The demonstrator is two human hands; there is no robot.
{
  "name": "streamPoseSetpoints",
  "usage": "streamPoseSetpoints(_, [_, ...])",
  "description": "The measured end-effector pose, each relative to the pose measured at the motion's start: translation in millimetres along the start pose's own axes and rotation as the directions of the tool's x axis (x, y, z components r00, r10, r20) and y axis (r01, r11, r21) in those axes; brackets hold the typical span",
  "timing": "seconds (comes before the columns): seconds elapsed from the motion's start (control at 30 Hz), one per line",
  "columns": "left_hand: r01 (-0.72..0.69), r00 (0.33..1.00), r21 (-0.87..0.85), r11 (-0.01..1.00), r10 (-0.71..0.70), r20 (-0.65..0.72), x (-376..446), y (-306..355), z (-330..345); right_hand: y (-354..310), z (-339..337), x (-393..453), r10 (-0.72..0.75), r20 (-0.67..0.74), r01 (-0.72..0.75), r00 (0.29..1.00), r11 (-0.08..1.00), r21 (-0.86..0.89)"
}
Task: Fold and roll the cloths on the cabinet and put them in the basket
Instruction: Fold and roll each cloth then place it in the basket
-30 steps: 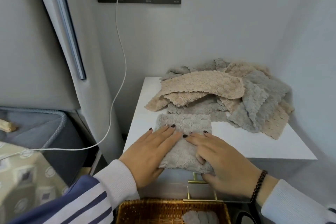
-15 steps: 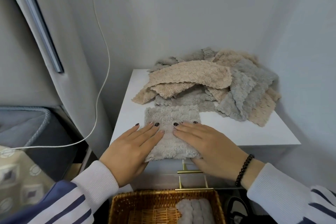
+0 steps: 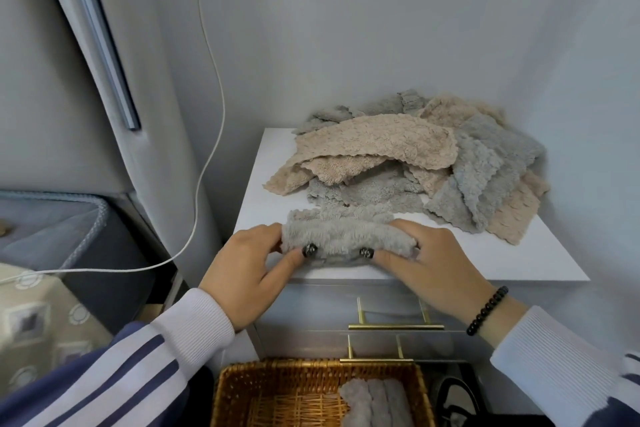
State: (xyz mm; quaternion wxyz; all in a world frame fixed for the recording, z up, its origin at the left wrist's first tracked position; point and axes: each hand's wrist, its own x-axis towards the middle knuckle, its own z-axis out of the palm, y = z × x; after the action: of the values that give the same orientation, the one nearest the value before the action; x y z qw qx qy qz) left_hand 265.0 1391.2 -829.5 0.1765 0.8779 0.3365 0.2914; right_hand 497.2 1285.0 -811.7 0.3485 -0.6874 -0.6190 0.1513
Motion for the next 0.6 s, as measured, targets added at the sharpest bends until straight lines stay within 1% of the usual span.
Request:
streamPoseSetpoints(0.1, [0.133, 0.986, -0.171, 0.976, -0.148, -0.078, 7, 4, 6, -4, 5, 8, 0.06, -0.095, -0.054, 0.994, 0.996, 0.065])
streamPoseSetpoints(0.2, [0.248, 0.958, -0.284, 0.926, -0.278, -0.073, 12, 9, 9, -8, 9, 16, 0.122, -0.163, -0.106, 0.979, 0.989, 0.102])
streamPoseSetpoints(0.3, [0.316, 0.935, -0.287, 0.904, -0.348, -0.067, 18, 10, 12, -12, 13, 23, 0.171, -0.216, -0.151, 0.961, 0.983, 0.109])
streamPoseSetpoints(0.43, [0.385, 0.913, -0.236, 0.892, -0.406, -0.047, 27, 13, 15, -13, 23, 33, 0.249, -0.274, -0.221, 0.929, 0.967, 0.129])
streamPoseSetpoints(0.6, [0.457, 0.886, -0.173, 0.872, -0.463, 0.005, 37, 14, 16, -9, 27, 43, 0.26, -0.287, -0.269, 0.922, 0.963, 0.011])
